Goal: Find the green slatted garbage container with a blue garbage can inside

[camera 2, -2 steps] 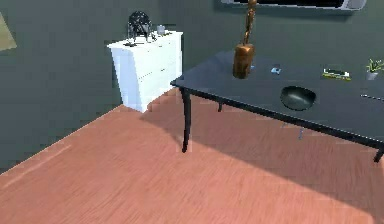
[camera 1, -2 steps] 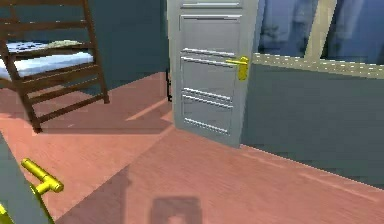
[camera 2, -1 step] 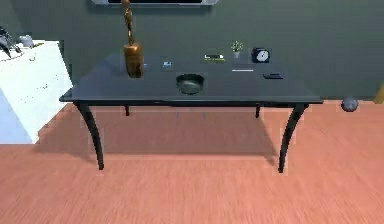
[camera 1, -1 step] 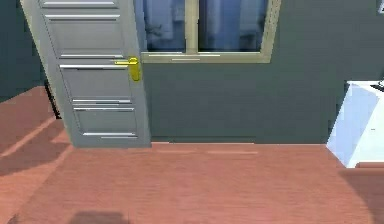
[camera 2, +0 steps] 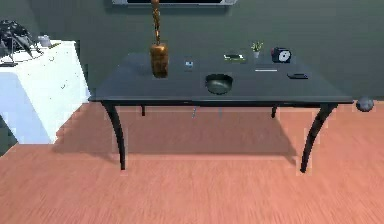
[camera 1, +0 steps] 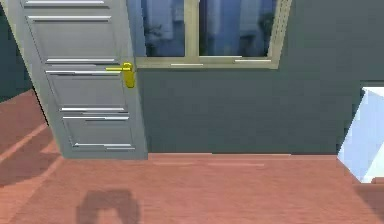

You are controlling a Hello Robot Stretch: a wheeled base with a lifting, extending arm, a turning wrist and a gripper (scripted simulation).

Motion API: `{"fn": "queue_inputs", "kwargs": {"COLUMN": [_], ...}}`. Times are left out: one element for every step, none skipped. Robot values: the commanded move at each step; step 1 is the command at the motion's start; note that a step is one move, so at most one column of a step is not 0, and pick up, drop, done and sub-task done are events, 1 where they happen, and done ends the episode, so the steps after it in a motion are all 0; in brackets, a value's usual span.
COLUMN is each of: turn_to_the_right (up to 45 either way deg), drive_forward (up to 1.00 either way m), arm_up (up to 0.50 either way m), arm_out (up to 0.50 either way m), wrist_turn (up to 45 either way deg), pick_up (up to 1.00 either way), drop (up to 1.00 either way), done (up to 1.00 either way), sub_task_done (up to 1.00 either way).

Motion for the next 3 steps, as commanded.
{"fn": "queue_inputs", "kwargs": {"turn_to_the_right": [45.0, 45.0, 0.0], "drive_forward": [0.00, 0.00, 0.05], "arm_up": [0.00, 0.00, 0.00], "arm_out": [0.00, 0.00, 0.00], "wrist_turn": [0.0, 0.0, 0.0], "pick_up": [0.00, 0.00, 0.00], "drop": [0.00, 0.00, 0.00], "done": [0.00, 0.00, 0.00], "sub_task_done": [0.00, 0.00, 0.00]}}
